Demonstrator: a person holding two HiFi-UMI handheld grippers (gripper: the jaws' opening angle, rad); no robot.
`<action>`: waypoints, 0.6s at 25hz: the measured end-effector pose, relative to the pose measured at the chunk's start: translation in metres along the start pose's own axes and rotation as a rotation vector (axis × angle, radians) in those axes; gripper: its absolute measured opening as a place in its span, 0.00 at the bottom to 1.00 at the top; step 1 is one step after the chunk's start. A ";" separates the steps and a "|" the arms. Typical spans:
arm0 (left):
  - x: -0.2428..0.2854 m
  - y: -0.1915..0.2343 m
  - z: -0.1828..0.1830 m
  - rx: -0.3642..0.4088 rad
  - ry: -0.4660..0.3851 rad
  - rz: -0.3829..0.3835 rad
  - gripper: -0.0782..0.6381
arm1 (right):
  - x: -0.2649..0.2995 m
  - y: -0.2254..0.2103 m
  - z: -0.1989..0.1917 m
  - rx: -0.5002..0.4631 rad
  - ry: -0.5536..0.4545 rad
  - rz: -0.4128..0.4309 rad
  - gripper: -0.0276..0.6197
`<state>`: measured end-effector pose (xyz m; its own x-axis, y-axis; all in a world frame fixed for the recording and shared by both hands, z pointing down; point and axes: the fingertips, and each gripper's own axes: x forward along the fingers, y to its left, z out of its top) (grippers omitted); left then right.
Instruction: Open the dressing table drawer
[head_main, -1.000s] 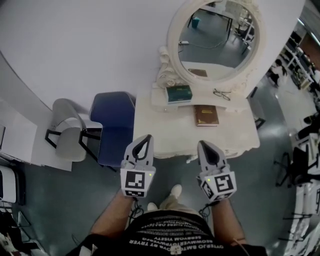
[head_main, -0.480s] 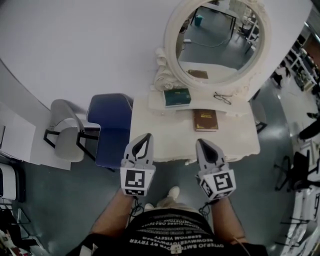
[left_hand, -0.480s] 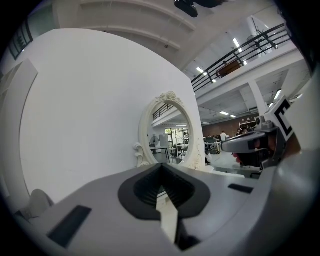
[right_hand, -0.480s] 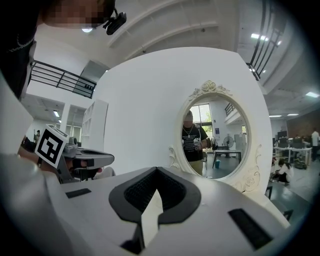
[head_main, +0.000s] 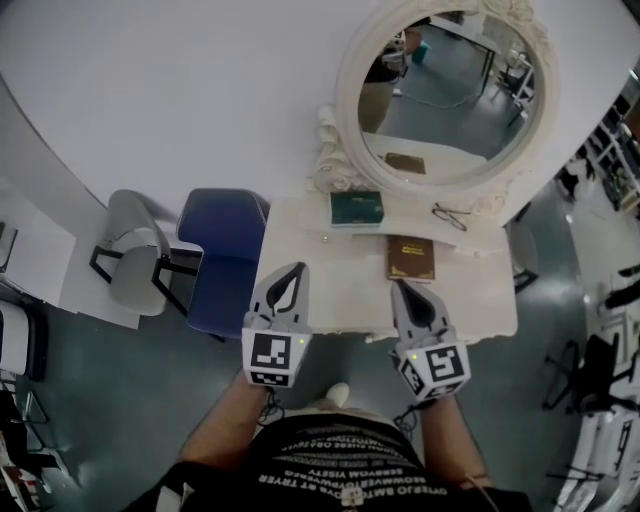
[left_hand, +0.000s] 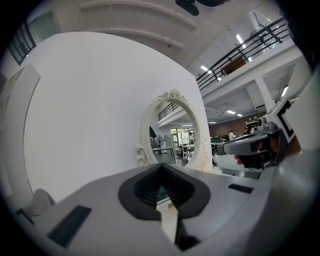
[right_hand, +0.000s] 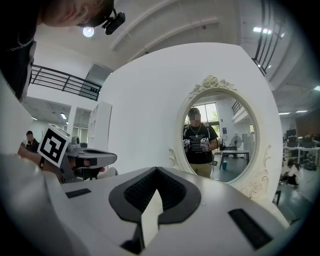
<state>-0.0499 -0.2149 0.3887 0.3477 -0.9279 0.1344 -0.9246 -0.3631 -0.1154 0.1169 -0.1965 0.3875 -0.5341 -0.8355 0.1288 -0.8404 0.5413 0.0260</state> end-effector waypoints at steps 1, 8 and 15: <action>0.002 -0.001 0.001 -0.003 -0.001 0.006 0.11 | 0.001 -0.003 0.001 -0.002 -0.001 0.007 0.05; 0.009 -0.009 -0.001 -0.033 0.014 0.046 0.11 | 0.006 -0.024 -0.005 0.016 -0.008 0.040 0.05; 0.014 -0.017 -0.015 0.006 0.078 0.061 0.11 | 0.008 -0.037 -0.011 0.032 -0.008 0.041 0.05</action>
<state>-0.0319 -0.2202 0.4074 0.2771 -0.9392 0.2029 -0.9426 -0.3067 -0.1320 0.1445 -0.2223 0.3983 -0.5688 -0.8134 0.1217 -0.8202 0.5720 -0.0107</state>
